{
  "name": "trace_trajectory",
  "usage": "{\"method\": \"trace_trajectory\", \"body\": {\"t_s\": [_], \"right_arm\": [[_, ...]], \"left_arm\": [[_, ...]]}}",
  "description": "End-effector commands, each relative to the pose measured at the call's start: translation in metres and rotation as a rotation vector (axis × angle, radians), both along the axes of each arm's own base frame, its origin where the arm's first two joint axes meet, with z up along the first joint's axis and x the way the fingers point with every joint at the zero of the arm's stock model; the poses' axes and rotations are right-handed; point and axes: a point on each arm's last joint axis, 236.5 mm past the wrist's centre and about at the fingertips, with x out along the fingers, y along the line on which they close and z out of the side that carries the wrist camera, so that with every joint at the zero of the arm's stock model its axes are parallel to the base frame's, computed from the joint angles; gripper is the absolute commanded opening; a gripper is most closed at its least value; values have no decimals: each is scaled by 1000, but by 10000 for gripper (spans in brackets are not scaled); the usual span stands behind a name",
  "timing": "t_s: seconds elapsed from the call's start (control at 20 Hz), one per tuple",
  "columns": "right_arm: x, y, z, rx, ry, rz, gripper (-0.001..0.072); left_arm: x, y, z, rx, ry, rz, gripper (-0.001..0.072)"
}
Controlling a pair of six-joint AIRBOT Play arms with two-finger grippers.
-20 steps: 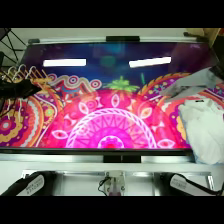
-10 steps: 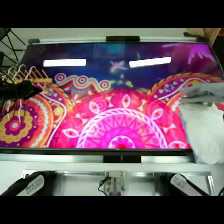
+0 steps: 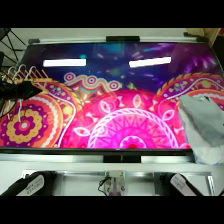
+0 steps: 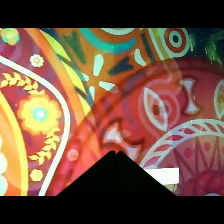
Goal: Fold the shirts.
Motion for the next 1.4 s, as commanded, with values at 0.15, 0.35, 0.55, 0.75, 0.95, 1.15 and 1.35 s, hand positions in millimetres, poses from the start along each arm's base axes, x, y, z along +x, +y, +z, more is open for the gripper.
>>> {"method": "trace_trajectory", "body": {"t_s": [0.15, 0.35, 0.55, 0.75, 0.95, 1.15, 1.35], "right_arm": [[-56, 15, -65, 0, 192, -177, 562], [-47, -8, -28, -76, 169, -151, 586], [64, -53, 97, -362, -270, -1, 585], [209, 46, 209, -396, -830, 275, 585], [244, 200, 133, -149, -659, 561, 472], [206, 291, 30, 201, -271, 700, 659], [185, 330, -6, 186, -201, 829, 656]], "left_arm": [[0, -1, 0, 0, -3, -5, 31], [1, 0, 1, 11, -12, -17, 30], [2, 5, 6, 183, 5, -58, 27], [14, 16, -5, 589, 154, -46, 28], [-4, -66, -60, 643, 294, -274, 720], [-40, -94, -90, 554, 342, -310, 720], [-63, -99, -103, 460, 330, -291, 720]]}}
